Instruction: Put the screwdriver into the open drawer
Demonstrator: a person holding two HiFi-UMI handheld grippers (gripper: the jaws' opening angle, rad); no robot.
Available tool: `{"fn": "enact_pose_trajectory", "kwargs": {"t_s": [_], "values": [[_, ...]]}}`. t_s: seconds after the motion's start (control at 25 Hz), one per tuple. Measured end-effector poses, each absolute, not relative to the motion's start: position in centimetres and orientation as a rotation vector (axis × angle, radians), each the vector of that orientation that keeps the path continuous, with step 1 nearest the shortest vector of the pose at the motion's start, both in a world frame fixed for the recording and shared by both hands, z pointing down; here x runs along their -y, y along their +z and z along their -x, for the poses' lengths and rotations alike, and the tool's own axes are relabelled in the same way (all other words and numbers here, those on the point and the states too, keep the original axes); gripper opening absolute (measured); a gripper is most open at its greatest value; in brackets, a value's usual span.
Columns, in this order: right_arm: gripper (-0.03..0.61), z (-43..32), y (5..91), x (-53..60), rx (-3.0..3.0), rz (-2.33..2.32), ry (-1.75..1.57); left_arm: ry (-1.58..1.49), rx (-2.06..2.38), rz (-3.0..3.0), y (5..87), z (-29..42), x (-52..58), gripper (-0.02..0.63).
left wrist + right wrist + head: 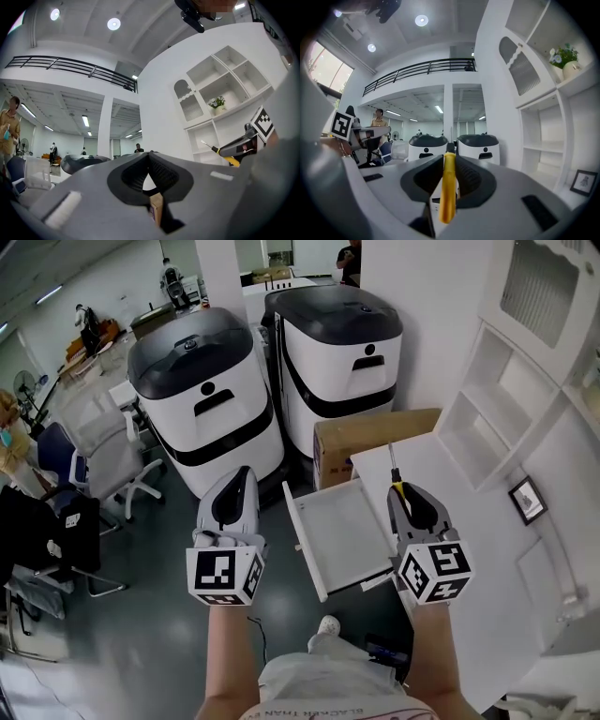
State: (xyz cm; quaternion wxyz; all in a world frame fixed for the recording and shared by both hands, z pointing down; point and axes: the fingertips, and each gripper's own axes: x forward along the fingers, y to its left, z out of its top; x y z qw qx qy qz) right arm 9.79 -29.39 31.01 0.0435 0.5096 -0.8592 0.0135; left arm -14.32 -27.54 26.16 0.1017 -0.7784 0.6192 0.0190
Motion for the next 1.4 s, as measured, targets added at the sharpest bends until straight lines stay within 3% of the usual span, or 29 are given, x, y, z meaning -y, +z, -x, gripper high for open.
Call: {"fn": "enact_pose_trajectory", "kwargs": {"t_s": [0.6,1.4], "values": [[0.086,-8.6,35.7,33.6,2.597,-1.484,0.192,-0.013,-1.912,2.341,30.1,15.1,31.1,0.008],[0.086,-6.2,51.9,33.3,2.329,-1.392,0.6,-0.18,-1.919,2.575,40.4,16.2,34.1,0.008]]}}
